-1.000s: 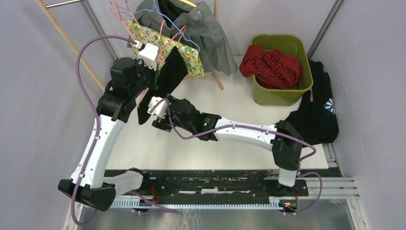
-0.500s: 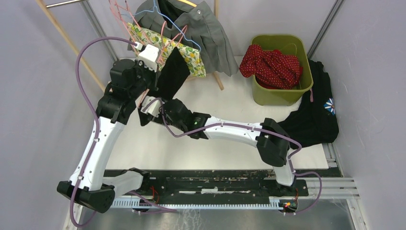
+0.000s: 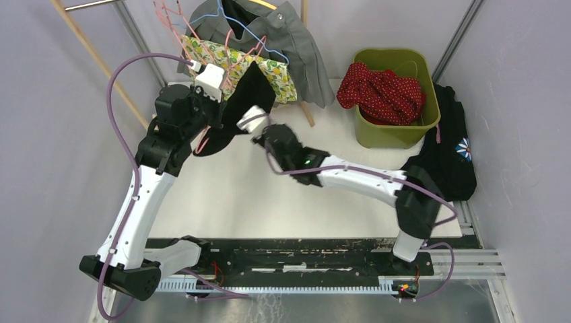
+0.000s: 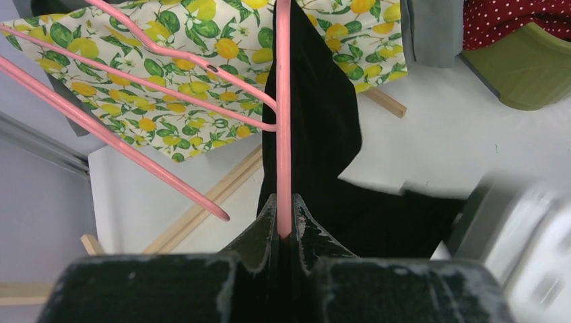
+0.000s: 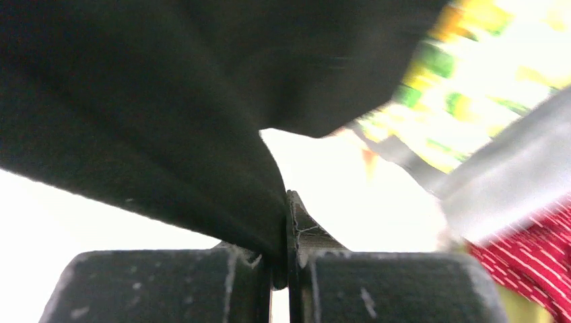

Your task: Remove the skirt from the hanger

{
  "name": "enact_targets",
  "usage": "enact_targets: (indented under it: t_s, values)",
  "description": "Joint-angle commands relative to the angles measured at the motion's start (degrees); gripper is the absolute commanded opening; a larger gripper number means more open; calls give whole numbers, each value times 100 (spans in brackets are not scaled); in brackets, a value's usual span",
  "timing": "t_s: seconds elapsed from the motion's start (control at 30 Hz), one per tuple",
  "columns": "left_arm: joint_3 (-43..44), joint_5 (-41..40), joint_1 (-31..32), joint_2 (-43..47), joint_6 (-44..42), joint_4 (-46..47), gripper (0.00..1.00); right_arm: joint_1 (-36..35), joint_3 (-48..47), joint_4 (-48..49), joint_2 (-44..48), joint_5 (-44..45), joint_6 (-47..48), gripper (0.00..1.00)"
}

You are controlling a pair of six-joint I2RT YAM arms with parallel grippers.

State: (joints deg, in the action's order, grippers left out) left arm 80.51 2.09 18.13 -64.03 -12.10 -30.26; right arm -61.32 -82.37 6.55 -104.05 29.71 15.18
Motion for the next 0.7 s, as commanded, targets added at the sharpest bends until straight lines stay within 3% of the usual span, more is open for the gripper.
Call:
enact_targets:
  t_s: [0.0,0.27,0.53,0.67]
  values:
    - [32,-113,26,109,-285,516,3,1224,324,139,1418,967,-394,1]
    - [-133,-105,24,112,-319,551,3,2047,-383,90,1836,1022,404,1]
    - [-51,-135,24,-3,-364,560,3,3247,-1621,464,962,1431,707,1]
    - [20,-310,24,-52,-489,484,3,4008,-2688,88,450,1587,530,1]
